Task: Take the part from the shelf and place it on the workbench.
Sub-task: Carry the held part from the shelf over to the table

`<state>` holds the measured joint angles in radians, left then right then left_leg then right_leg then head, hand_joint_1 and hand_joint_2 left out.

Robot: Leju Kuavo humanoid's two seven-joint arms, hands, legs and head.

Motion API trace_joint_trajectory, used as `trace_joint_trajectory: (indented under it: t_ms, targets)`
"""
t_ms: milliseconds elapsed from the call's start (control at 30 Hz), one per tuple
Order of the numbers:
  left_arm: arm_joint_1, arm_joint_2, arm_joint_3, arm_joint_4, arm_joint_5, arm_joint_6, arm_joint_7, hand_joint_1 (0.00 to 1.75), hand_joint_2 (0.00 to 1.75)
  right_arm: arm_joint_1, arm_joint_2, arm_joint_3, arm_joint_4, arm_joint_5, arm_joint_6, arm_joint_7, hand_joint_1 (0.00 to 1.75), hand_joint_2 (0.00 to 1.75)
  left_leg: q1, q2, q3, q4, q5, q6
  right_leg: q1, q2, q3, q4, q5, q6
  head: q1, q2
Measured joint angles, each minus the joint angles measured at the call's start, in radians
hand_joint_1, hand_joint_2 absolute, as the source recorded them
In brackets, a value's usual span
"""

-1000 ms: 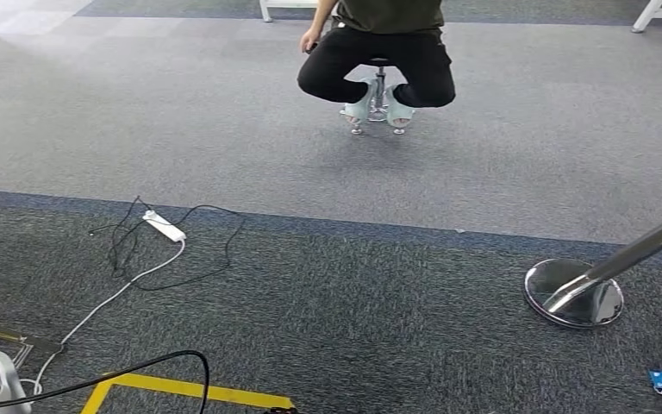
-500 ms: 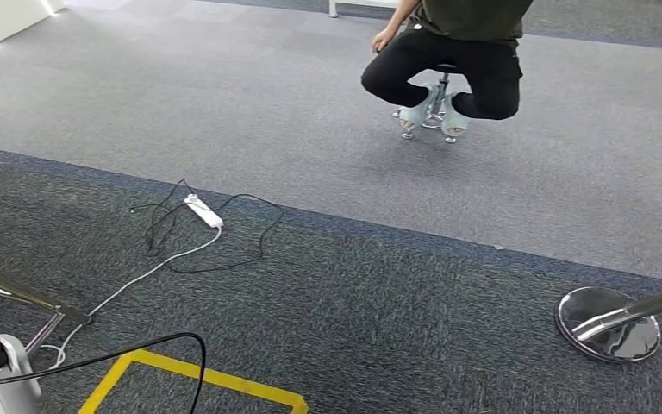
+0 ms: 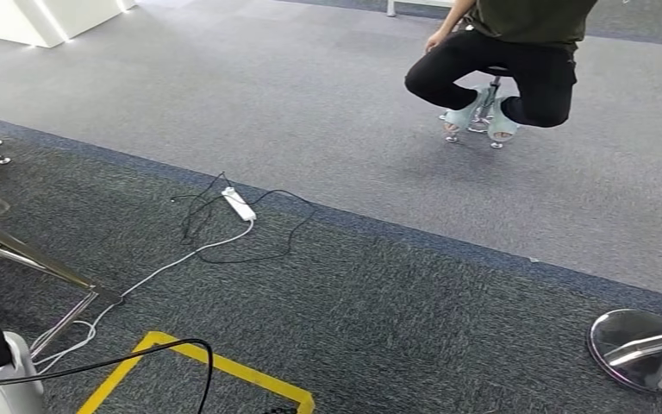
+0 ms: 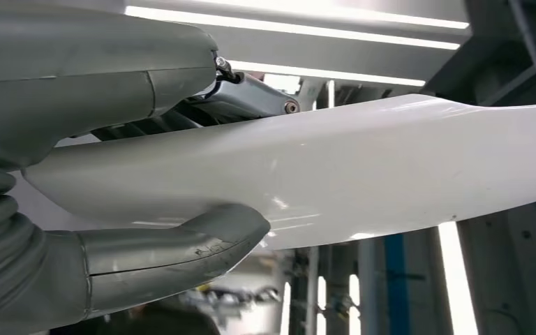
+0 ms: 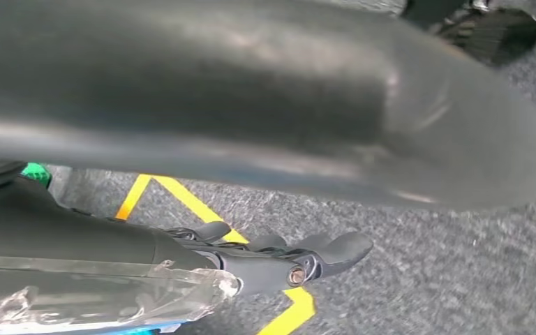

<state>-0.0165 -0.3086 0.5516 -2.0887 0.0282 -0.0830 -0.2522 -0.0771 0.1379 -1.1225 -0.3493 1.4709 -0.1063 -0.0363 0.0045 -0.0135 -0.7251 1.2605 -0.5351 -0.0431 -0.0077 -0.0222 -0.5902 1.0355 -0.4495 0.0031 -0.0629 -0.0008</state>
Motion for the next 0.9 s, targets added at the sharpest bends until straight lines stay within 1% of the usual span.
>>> trace_joint_trajectory:
  t_ms: [33,67,100,133,167,200,233,267,300,333,367,400,433,467,500,533,567,600,633,667,700,767,800,833,867,900]
  targets:
    - [0.000,0.000,0.001,0.000,-0.029,0.006,-0.006,1.75,1.75,0.000,0.000,0.002,0.000,0.018,0.003,0.004,0.00,0.00,0.000,0.003,0.014,-0.032,0.027,0.002,0.000,-0.010,0.001,0.000,-0.001,0.001,0.000,0.000]
    - [0.000,0.000,0.002,0.000,-0.049,0.011,-0.009,1.75,1.75,0.000,0.000,0.005,0.001,0.035,0.004,0.009,0.00,0.00,-0.001,0.013,0.044,-0.091,0.061,0.005,0.000,-0.019,0.003,0.000,-0.002,0.002,0.000,0.000]
    - [0.000,0.000,0.002,0.000,-0.060,0.014,-0.009,1.75,1.75,0.000,0.000,0.008,0.001,0.045,0.004,0.011,0.00,0.00,-0.003,0.034,0.080,-0.159,0.089,0.008,0.002,-0.027,0.005,0.001,-0.004,0.005,0.000,0.000]
    - [-0.001,0.000,0.002,-0.001,-0.065,0.016,-0.009,1.75,1.75,0.000,0.000,0.011,0.001,0.050,0.004,0.013,0.00,0.00,-0.006,0.051,0.108,-0.214,0.106,0.012,0.004,-0.034,0.007,0.001,-0.007,0.010,0.000,0.000]
    - [-0.001,0.000,0.002,-0.001,-0.068,0.017,-0.009,1.75,1.75,0.001,0.001,0.013,0.001,0.053,0.005,0.015,0.00,0.00,-0.009,0.063,0.126,-0.250,0.113,0.016,0.006,-0.042,0.008,0.001,-0.010,0.015,0.000,0.000]
    - [-0.002,0.000,0.003,-0.001,-0.070,0.018,-0.009,1.75,1.75,0.001,0.001,0.015,0.001,0.055,0.005,0.016,0.00,0.00,-0.012,0.065,0.132,-0.265,0.113,0.020,0.008,-0.050,0.011,-0.001,-0.011,0.021,-0.001,0.000]
    - [-0.002,0.000,0.004,-0.001,-0.071,0.018,-0.009,1.75,1.75,0.001,0.001,0.017,0.001,0.056,0.005,0.017,0.00,0.00,-0.013,0.054,0.132,-0.270,0.113,0.025,0.008,-0.059,0.014,-0.003,-0.012,0.027,-0.001,0.000]
    - [-0.002,0.000,0.005,-0.001,-0.071,0.017,-0.006,1.75,1.75,0.000,0.001,0.019,0.001,0.058,0.006,0.020,0.00,0.00,-0.011,0.044,0.133,-0.273,0.115,0.031,0.007,-0.062,0.017,-0.005,-0.014,0.033,-0.001,0.000]
    - [-0.003,-0.001,0.006,-0.001,-0.071,0.013,0.001,1.75,1.75,0.000,0.002,0.026,0.002,0.062,0.007,0.026,0.00,0.00,-0.009,0.035,0.135,-0.276,0.118,0.037,0.005,-0.052,0.016,0.002,-0.021,0.038,0.000,0.000]
    - [-0.005,-0.001,0.005,0.000,-0.070,0.006,0.012,1.75,1.75,0.000,0.002,0.039,0.003,0.065,0.010,0.035,0.00,0.00,-0.006,0.026,0.138,-0.279,0.120,0.042,0.004,-0.035,0.006,0.030,-0.038,0.043,0.002,0.000]
    - [-0.008,-0.002,0.002,0.001,-0.071,-0.002,0.024,1.75,1.75,0.002,0.002,0.056,0.004,0.065,0.013,0.044,0.00,0.00,-0.004,0.018,0.140,-0.281,0.121,0.047,0.003,-0.012,-0.018,0.080,-0.064,0.046,0.005,0.000]
    - [-0.011,-0.002,-0.001,0.004,-0.073,-0.010,0.033,1.75,1.75,0.004,0.002,0.072,0.006,0.059,0.015,0.051,0.00,0.00,-0.003,0.009,0.141,-0.281,0.121,0.051,0.003,0.007,-0.051,0.149,-0.097,0.048,0.007,0.000]
    - [-0.014,-0.003,-0.005,0.008,-0.081,-0.014,0.037,1.75,1.75,0.006,0.002,0.084,0.009,0.045,0.017,0.054,0.00,0.00,-0.003,0.000,0.141,-0.281,0.120,0.053,0.004,0.016,-0.088,0.219,-0.124,0.049,0.009,0.000]
    - [-0.015,-0.003,-0.008,0.011,-0.096,-0.016,0.040,1.75,1.75,0.007,0.002,0.089,0.011,0.028,0.016,0.054,0.00,0.00,-0.003,-0.010,0.141,-0.280,0.120,0.054,0.004,0.020,-0.117,0.269,-0.137,0.050,0.009,0.000]
    - [-0.016,-0.003,-0.010,0.014,-0.118,-0.015,0.043,1.75,1.75,0.007,0.002,0.089,0.014,0.009,0.016,0.051,0.00,0.00,-0.004,-0.021,0.142,-0.280,0.120,0.054,0.004,0.021,-0.129,0.283,-0.130,0.050,0.010,0.000]
    - [-0.018,-0.003,-0.013,0.016,-0.145,-0.015,0.048,1.75,1.75,0.007,0.002,0.088,0.016,-0.009,0.015,0.046,0.00,0.00,-0.003,-0.032,0.143,-0.280,0.119,0.053,0.003,0.024,-0.121,0.255,-0.103,0.050,0.010,0.000]
    - [-0.019,-0.003,-0.017,0.018,-0.166,-0.015,0.053,1.75,1.75,0.007,0.002,0.086,0.016,-0.019,0.015,0.042,0.00,0.00,-0.003,-0.043,0.145,-0.279,0.119,0.051,0.002,0.032,-0.095,0.194,-0.065,0.049,0.010,0.000]
    - [-0.020,-0.003,-0.023,0.020,-0.182,-0.017,0.058,1.75,1.75,0.006,0.002,0.084,0.017,-0.023,0.014,0.038,0.00,0.00,-0.002,-0.053,0.146,-0.278,0.117,0.048,-0.002,0.051,-0.062,0.120,-0.030,0.048,0.010,0.000]
    - [-0.020,-0.002,-0.028,0.021,-0.189,-0.020,0.061,1.75,1.75,0.006,0.001,0.082,0.017,-0.020,0.014,0.037,0.00,0.00,-0.003,-0.064,0.145,-0.275,0.115,0.043,-0.005,0.069,-0.032,0.057,-0.006,0.046,0.010,0.000]
    - [-0.021,-0.002,-0.033,0.022,-0.190,-0.024,0.063,1.75,1.75,0.006,0.001,0.081,0.017,-0.016,0.014,0.038,0.00,0.00,-0.004,-0.073,0.143,-0.272,0.114,0.038,-0.007,0.083,-0.012,0.017,0.005,0.044,0.009,0.000]
    - [-0.021,-0.002,-0.035,0.023,-0.190,-0.027,0.063,1.75,1.75,0.006,0.001,0.081,0.017,-0.012,0.014,0.039,0.00,0.00,-0.004,-0.081,0.140,-0.271,0.115,0.033,-0.007,0.090,-0.003,0.001,0.005,0.039,0.009,0.000]
    - [-0.022,-0.001,-0.037,0.024,-0.190,-0.031,0.064,1.75,1.75,0.006,0.000,0.081,0.017,-0.008,0.014,0.041,0.00,0.00,-0.001,-0.094,0.137,-0.273,0.117,0.022,-0.005,0.073,-0.001,-0.003,0.006,0.026,0.009,0.000]
    - [-0.022,0.000,-0.037,0.024,-0.190,-0.031,0.064,1.75,1.75,0.006,0.000,0.081,0.016,-0.007,0.014,0.041,0.00,0.00,-0.001,-0.087,0.133,-0.268,0.112,0.018,-0.006,0.065,0.001,-0.005,0.007,0.019,0.007,0.000]
    - [-0.022,0.000,-0.037,0.024,-0.189,-0.032,0.064,1.75,1.75,0.006,-0.001,0.081,0.016,-0.006,0.013,0.041,0.00,0.00,-0.002,-0.070,0.122,-0.247,0.097,0.013,-0.006,0.055,0.002,-0.008,0.009,0.013,0.004,0.000]
    - [-0.022,0.000,-0.038,0.025,-0.189,-0.033,0.064,1.75,1.75,0.005,-0.001,0.081,0.016,-0.006,0.013,0.040,0.00,0.00,-0.003,-0.047,0.101,-0.205,0.072,0.009,-0.007,0.046,0.003,-0.011,0.009,0.008,0.002,0.000]
    - [-0.022,0.000,-0.038,0.026,-0.187,-0.033,0.065,1.75,1.75,0.006,-0.002,0.081,0.016,-0.007,0.013,0.041,0.00,0.00,-0.003,-0.023,0.071,-0.143,0.040,0.006,-0.005,0.036,0.004,-0.012,0.009,0.005,-0.001,0.000]
